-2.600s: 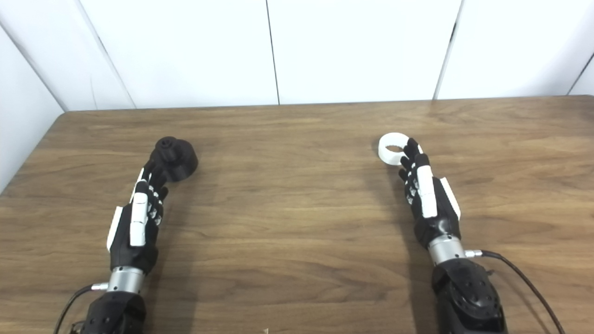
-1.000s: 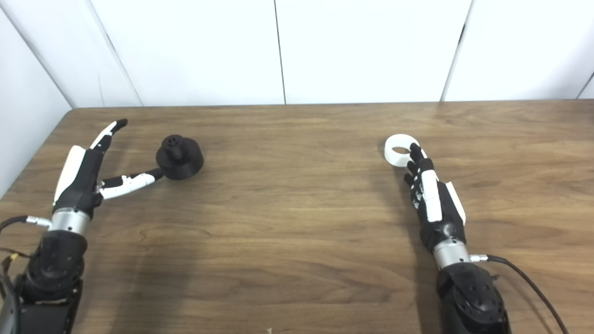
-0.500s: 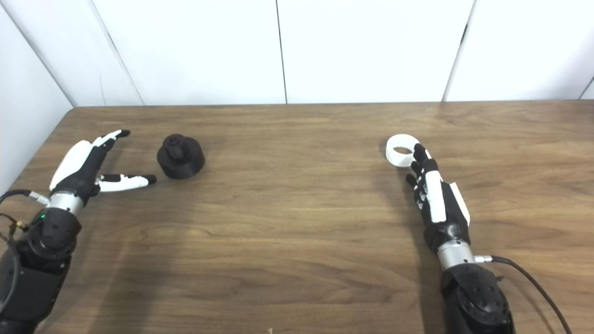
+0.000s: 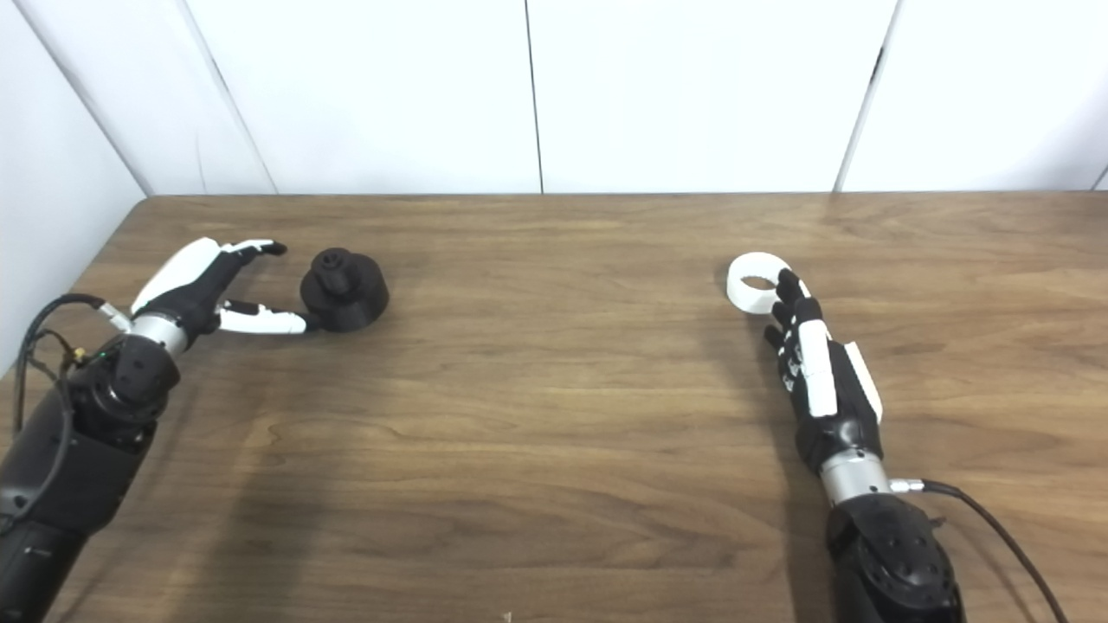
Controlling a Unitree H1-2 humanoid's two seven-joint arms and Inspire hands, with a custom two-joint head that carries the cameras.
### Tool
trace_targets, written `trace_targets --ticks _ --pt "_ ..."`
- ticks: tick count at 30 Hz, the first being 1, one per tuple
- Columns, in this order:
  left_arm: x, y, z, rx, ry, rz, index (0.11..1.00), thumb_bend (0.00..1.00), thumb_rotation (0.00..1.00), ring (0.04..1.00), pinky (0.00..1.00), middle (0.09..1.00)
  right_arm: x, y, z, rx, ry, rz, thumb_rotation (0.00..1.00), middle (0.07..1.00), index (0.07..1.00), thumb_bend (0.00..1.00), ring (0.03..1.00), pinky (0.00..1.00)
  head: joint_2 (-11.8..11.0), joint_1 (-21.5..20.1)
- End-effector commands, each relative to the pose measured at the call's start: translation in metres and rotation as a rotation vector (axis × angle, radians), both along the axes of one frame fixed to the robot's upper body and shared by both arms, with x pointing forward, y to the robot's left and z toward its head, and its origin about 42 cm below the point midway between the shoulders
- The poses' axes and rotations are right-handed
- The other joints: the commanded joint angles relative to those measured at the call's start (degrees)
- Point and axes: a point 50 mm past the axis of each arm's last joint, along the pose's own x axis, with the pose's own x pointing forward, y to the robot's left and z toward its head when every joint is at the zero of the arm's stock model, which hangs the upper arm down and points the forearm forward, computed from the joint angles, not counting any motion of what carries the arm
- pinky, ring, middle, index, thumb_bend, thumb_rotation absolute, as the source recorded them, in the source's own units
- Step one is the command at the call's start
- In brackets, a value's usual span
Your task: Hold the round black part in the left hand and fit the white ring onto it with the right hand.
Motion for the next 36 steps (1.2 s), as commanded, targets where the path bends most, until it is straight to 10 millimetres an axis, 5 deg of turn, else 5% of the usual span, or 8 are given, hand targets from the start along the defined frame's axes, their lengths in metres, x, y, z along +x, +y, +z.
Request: trace_targets --ticks 1,36 --pt "0.013 0.009 0.034 0.039 -0.081 0.009 0.876 1.0 0.43 1.0 0.95 0.942 0.007 0.0 0.018 -0.004 -0.085 0.004 1.0 0.992 0.975 0.69 1.0 1.0 0.0 0.0" --pt "0.029 -0.034 0.017 0.031 -0.107 -0.054 0.883 1.0 0.39 1.0 0.95 0.957 0.0 0.001 0.014 -0.011 -0.077 -0.005 1.0 0.987 0.976 0.67 1.0 1.0 -0.1 -0.9"
